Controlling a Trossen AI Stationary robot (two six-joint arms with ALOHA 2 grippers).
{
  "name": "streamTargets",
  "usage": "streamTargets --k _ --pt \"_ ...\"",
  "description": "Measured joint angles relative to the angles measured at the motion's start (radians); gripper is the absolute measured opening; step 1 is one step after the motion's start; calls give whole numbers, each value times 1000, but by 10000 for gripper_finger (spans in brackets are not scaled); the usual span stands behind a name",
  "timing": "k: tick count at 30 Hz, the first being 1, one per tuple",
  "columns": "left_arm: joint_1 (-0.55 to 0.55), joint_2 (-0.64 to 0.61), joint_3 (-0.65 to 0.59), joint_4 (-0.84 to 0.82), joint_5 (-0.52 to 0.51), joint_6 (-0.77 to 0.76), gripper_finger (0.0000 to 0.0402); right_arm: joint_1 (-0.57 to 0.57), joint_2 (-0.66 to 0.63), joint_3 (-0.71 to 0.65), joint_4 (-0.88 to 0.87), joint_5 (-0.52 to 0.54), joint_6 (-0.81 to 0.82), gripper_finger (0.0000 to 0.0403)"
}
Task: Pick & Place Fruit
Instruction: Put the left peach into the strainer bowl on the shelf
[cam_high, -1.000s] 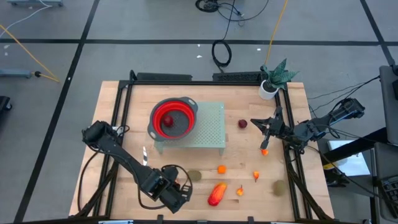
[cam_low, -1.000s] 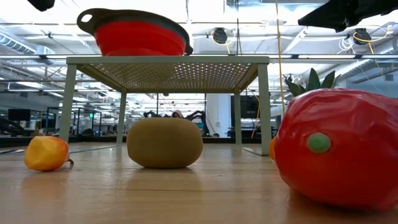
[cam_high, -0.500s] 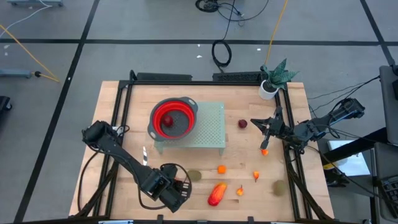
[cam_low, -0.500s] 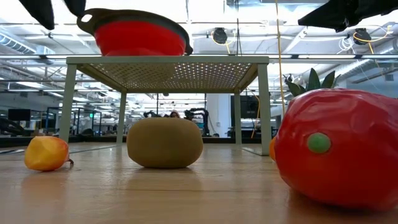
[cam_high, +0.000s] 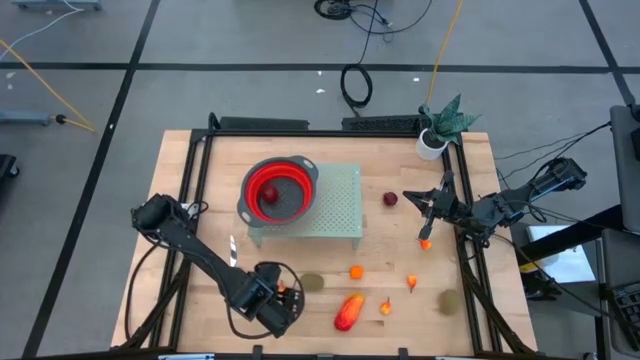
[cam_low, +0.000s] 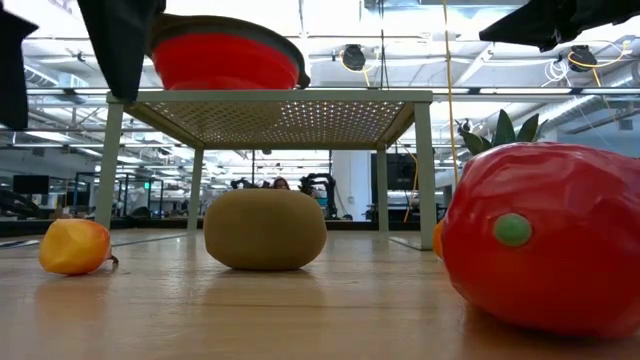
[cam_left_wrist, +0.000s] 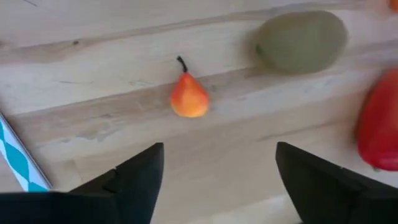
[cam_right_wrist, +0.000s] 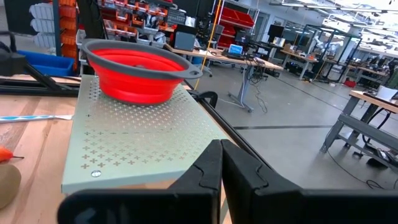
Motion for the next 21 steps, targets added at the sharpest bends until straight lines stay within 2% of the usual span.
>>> streamTargets --k 4,9,15,21 --pt "1 0 -42 29 -1 -4 333 0 0 0 0 0 0 0" --pt "10 0 -119 141 -7 -6 344 0 0 0 0 0 0 0" --pt "50 0 -184 182 -2 -26 339 0 0 0 0 0 0 0" --pt "85 0 -197 186 56 19 320 0 0 0 0 0 0 0"
